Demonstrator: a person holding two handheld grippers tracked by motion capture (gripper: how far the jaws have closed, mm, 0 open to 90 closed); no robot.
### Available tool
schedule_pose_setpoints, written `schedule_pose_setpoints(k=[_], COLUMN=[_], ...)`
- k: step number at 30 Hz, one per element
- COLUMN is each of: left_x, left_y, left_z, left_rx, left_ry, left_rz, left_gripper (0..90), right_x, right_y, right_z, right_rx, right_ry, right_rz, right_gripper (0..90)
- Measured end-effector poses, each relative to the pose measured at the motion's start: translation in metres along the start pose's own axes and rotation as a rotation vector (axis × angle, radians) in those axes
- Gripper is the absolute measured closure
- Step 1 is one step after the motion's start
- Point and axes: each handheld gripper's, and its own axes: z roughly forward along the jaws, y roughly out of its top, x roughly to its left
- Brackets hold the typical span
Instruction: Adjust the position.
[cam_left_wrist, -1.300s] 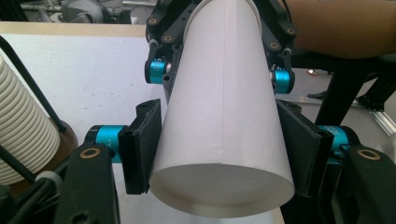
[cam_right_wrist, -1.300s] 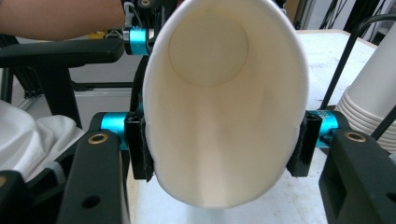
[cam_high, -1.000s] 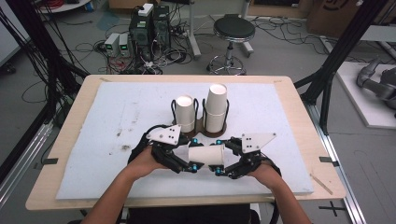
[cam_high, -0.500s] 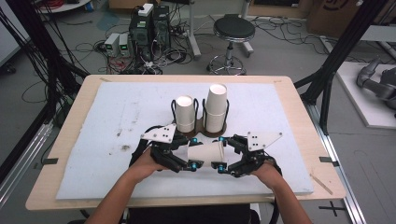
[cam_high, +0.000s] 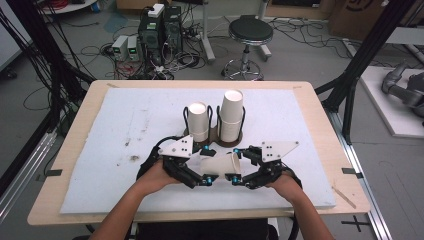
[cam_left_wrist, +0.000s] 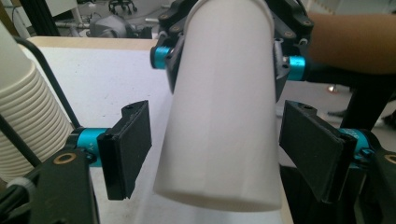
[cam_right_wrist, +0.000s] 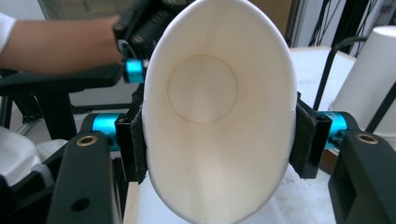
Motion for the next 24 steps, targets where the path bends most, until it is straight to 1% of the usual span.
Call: schedule_pose_setpoints(k=[2, 4, 5, 6, 7, 8, 9, 12, 14, 15, 17, 18, 19, 20, 21, 23, 24], left_x=[-0.001, -0.001, -0.001, 0.000, 0.000, 0.000, 0.000, 0.001, 0.002, 0.002, 0.002, 0.002, 0.003, 0.003, 0.003, 0.004, 0.004], left_y=[0.003, 0.002, 0.001, 0.001, 0.000, -0.001, -0.002, -0.002, -0.003, -0.003, -0.003, -0.004, -0.006, -0.006, -0.007, -0.009, -0.010], left_z=[0.002, 0.006, 0.007, 0.008, 0.009, 0.010, 0.011, 0.012, 0.012, 0.011, 0.011, 0.010, 0.009, 0.009, 0.009, 0.008, 0.007], left_rx=[0.034, 0.054, 0.061, 0.066, 0.067, 0.071, 0.071, 0.070, 0.068, 0.061, 0.041, 0.026, -0.014, -0.014, -0.032, -0.059, -0.082], left_ry=[-0.009, -0.013, -0.015, -0.017, -0.026, -0.033, -0.036, -0.046, -0.054, -0.056, -0.057, -0.059, -0.057, -0.057, -0.060, -0.062, -0.063], left_rz=[0.023, 0.024, 0.025, 0.024, 0.023, 0.026, 0.027, 0.022, 0.023, 0.019, 0.009, 0.002, -0.025, -0.025, -0.033, -0.045, -0.057], left_gripper=[25.7, 25.7, 27.7, 27.7, 33.0, 33.0, 35.8, 36.4, 37.2, 37.2, 36.9, 36.9, 36.7, 36.7, 36.7, 36.8, 36.8], right_x=[0.000, 0.001, 0.001, 0.001, 0.002, 0.002, 0.001, 0.001, 0.001, 0.001, 0.000, 0.000, 0.000, 0.000, 0.000, 0.000, 0.000], right_y=[0.000, 0.000, 0.000, 0.000, 0.001, 0.001, 0.000, 0.000, 0.000, 0.000, 0.000, 0.000, 0.001, 0.001, 0.001, 0.001, 0.001], right_z=[0.002, 0.003, 0.004, 0.004, 0.004, 0.004, 0.004, 0.003, 0.003, 0.003, 0.002, 0.002, 0.002, 0.002, 0.001, 0.001, 0.001], right_rx=[0.014, 0.015, 0.018, 0.018, 0.023, 0.023, 0.026, 0.026, 0.019, 0.019, -0.005, -0.005, -0.027, -0.027, -0.046, -0.054, -0.059], right_ry=[0.006, 0.010, 0.016, 0.016, 0.020, 0.020, 0.017, 0.018, 0.021, 0.021, 0.018, 0.018, 0.007, 0.007, -0.007, -0.010, -0.012], right_rz=[0.001, 0.004, 0.001, 0.001, -0.002, -0.002, 0.002, -0.001, 0.007, 0.007, 0.025, 0.025, 0.035, 0.035, 0.042, 0.049, 0.056], right_gripper=[35.7, 35.7, 35.9, 35.9, 36.6, 36.6, 37.0, 37.3, 37.0, 37.0, 32.6, 32.6, 30.0, 30.0, 26.5, 25.8, 25.4])
